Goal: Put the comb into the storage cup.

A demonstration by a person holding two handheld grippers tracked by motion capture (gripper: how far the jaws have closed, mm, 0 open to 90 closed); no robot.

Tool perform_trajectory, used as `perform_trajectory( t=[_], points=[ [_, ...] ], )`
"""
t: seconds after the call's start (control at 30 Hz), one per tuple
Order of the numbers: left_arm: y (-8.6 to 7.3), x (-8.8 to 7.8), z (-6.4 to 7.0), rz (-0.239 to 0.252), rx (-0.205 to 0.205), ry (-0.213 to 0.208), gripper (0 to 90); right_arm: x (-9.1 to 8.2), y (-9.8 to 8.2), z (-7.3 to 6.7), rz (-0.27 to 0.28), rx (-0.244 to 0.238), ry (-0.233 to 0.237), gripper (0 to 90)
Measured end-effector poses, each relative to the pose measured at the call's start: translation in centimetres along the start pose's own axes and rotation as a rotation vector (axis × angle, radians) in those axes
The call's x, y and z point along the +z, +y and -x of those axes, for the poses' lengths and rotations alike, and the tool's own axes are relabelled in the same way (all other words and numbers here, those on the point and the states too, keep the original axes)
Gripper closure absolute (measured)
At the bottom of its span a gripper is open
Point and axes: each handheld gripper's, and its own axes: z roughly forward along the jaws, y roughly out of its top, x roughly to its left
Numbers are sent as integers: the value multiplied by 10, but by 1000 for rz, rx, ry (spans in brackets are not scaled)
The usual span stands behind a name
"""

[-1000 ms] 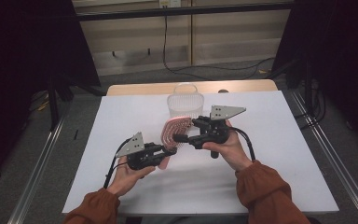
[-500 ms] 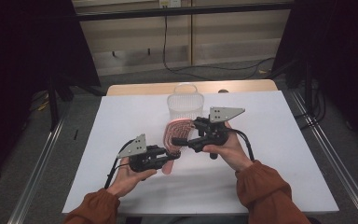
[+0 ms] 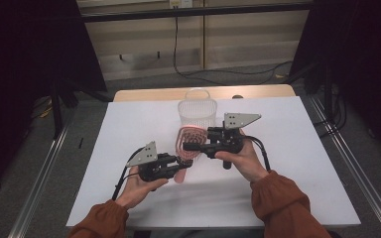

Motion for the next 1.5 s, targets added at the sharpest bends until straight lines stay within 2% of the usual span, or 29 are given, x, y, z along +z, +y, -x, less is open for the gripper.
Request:
perform_trajectory(
  t=[0.4,0.7,0.77,0.87,1.0,1.13,1.2,1.5],
  points=[
    [0,2,1,-2,22,39,717,1,0,-2,-5,-14,-37,645],
    [0,1,2,-2,17,70,573,0,2,-2,-4,-1,-58,646],
    [0,2,3,-4,11,86,513,-1,2,-2,-4,-1,-66,646],
    [0,2,3,-17,11,122,357,-3,3,-2,-2,3,-85,646],
    [1,0,2,-22,3,160,235,-5,6,-2,7,-2,-93,646],
    [0,-3,1,-25,-2,183,152,-7,8,-3,12,-4,-105,646],
    [0,-3,1,-25,-12,214,79,-8,8,-2,13,-3,-112,646],
    [0,-10,0,-18,-24,246,30,-10,9,-3,15,-9,-137,646]
  ],
)
